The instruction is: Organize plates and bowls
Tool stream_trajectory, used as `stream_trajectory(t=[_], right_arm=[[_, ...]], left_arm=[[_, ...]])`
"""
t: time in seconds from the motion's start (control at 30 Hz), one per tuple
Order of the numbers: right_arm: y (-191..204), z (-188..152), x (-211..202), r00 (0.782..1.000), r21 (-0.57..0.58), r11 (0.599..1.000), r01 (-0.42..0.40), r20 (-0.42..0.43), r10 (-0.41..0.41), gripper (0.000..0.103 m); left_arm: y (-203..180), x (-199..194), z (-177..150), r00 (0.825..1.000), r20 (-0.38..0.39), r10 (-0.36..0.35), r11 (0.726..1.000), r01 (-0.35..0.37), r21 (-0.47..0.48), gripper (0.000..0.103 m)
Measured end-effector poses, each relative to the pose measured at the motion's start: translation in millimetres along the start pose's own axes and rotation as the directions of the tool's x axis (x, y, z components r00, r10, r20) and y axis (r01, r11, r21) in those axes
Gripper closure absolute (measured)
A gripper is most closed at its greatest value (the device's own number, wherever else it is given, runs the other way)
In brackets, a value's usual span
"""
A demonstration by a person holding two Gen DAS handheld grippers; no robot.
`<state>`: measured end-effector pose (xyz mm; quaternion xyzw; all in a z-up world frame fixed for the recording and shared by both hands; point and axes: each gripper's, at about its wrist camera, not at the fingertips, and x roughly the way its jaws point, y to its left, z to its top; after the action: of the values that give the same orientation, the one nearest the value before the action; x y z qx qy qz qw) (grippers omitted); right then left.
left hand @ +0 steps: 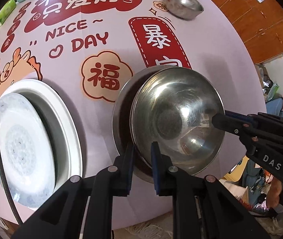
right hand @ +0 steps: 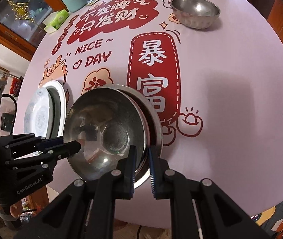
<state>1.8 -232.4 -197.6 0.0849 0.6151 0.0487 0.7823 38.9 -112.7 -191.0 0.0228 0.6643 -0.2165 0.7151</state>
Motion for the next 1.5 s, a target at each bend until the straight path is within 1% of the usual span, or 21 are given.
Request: stream_trajectory(t=[0.03, 0.13, 0.2, 0.23, 0.3, 0.33, 0.37, 0.4, 0.47, 0.53, 0.6, 0.8, 1.17, 1.33, 1.5], right_arm=[[0, 0, 0, 1.0, 0.0, 1.0, 0.003, -0.002, -0.003, 0.091], [0, 3, -1, 1.0, -0.01, 1.0, 0.015, -0.004, -0.015, 0.091], [1, 5, -3, 1.0, -0.013, 1.0, 0.025, 0.006, -0.025, 0.091], [1, 6, -5, 1.0, -0.013, 1.0, 0.024, 0.013, -0.024, 0.091], [1, 7, -8, 0.999, -0.013, 1.0, 0.022, 0.024, -0.021, 0.088], [0, 8, -11, 0.999, -0.012, 1.0, 0.023, 0.032, -0.022, 0.081], [0, 9, -13, 0.999, -0.01, 1.0, 0.024, 0.042, -0.023, 0.074], [0, 9, -14, 0.999, -0.009, 1.0, 0.023, 0.048, -0.023, 0.073], [1, 10, -17, 0.998, -0.01, 1.0, 0.02, 0.054, -0.02, 0.073], [2, 10, -19, 0.998, -0.011, 1.0, 0.012, 0.059, -0.012, 0.073], [4, 10, -22, 0.998, -0.018, 1.0, 0.005, 0.063, -0.004, 0.073], [10, 8, -27, 0.997, -0.042, 0.999, -0.005, 0.071, 0.008, 0.073], [7, 8, -34, 0.996, -0.051, 0.998, -0.029, 0.079, 0.033, 0.073], [-4, 15, -42, 0.993, -0.034, 0.997, -0.062, 0.097, 0.065, 0.073], [-15, 28, -52, 0.989, -0.028, 0.996, -0.083, 0.12, 0.086, 0.073]], left_arm=[[0, 0, 0, 1.0, -0.003, -0.003, 1.0, 0.003, 0.001, 0.089], [-3, -1, 1, 1.0, -0.009, 0.009, 1.0, -0.009, 0.024, 0.084], [-5, -4, 1, 1.0, -0.005, 0.011, 0.999, -0.011, 0.035, 0.074], [-6, -5, 2, 1.0, 0.003, 0.019, 0.999, -0.019, 0.041, 0.071], [-7, -10, 3, 0.999, 0.022, 0.035, 0.998, -0.036, 0.05, 0.059], [-7, -14, 4, 0.999, 0.032, 0.039, 0.998, -0.041, 0.051, 0.055], [-7, -18, 4, 0.998, 0.045, 0.041, 0.998, -0.043, 0.051, 0.049], [-7, -23, 5, 0.997, 0.061, 0.044, 0.998, -0.047, 0.05, 0.047], [-6, -29, 6, 0.996, 0.074, 0.045, 0.998, -0.049, 0.049, 0.045], [-4, -33, 7, 0.996, 0.083, 0.041, 0.998, -0.044, 0.041, 0.041], [-3, -37, 7, 0.995, 0.097, 0.031, 0.999, -0.034, 0.03, 0.033], [-5, -42, 9, 0.993, 0.121, 0.019, 1.0, -0.02, 0.005, 0.026], [-14, -53, 13, 0.986, 0.164, 0.039, 0.999, -0.041, 0.009, 0.025], [-21, -66, 25, 0.98, 0.194, 0.05, 0.998, -0.057, 0.029, 0.025], [-30, -82, 48, 0.968, 0.239, 0.075, 0.994, -0.092, 0.061, 0.025]])
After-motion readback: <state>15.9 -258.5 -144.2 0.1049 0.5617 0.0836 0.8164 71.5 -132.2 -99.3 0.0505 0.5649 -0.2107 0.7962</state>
